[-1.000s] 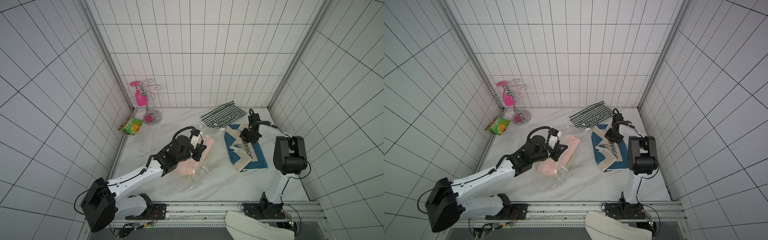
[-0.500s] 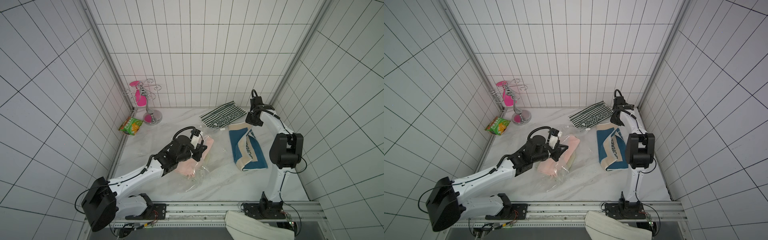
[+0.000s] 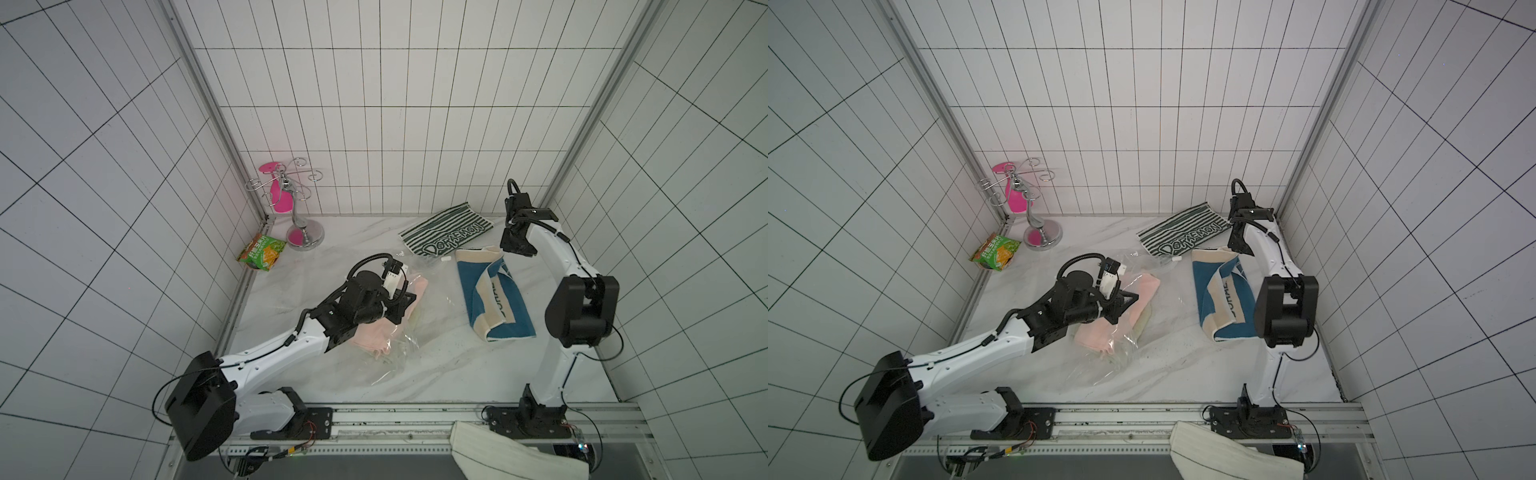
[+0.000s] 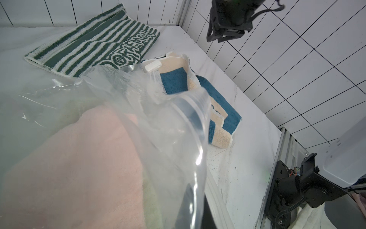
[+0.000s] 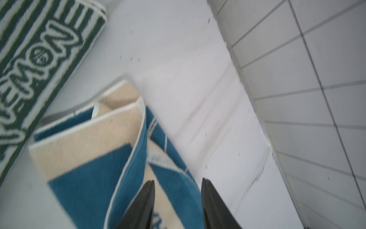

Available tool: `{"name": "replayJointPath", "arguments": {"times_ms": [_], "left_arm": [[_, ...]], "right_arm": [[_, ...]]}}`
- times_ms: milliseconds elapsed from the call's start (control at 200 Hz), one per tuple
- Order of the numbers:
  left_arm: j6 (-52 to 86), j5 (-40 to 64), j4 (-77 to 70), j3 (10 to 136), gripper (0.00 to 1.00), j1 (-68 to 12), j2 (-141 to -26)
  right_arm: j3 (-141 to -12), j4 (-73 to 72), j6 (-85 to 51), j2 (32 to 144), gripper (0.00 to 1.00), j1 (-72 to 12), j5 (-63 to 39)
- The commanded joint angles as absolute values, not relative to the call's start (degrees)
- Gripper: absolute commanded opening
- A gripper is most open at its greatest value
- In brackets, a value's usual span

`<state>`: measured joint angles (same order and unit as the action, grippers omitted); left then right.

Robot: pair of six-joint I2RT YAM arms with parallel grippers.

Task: Place the folded towel into the vacuum bag
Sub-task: Adjust the towel at the center of the board.

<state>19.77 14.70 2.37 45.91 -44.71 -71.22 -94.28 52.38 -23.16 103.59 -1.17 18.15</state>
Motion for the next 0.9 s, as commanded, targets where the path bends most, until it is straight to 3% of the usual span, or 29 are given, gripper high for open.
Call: {"name": "replayJointPath", "arguments": {"times_ms": [0,140,300,605,895], "left_arm": [[20.43,15.65,1.82,46.35,0.0,-44.46,-70.49],[20.91,16.04,1.17,46.23,0.0,-44.46,-70.39],[21.28,17.09,0.68,46.05,0.0,-44.53,-69.92],[21.01,17.1,0.66,45.98,0.0,-44.56,-69.74],[20.9,16.81,0.59,45.97,0.0,-44.56,-69.84]], "right_arm": [[-79.98,55.43,-31.58,94.46,0.4,-1.13,7.23],[-68.37,54.01,-35.43,86.63,0.39,-1.11,0.12],[-59.8,47.79,-35.17,87.36,0.4,-0.82,-4.07],[-59.18,42.67,-33.27,94.94,0.42,0.92,-3.44],[-55.37,42.23,-33.68,94.25,0.4,1.93,-2.69]]}}
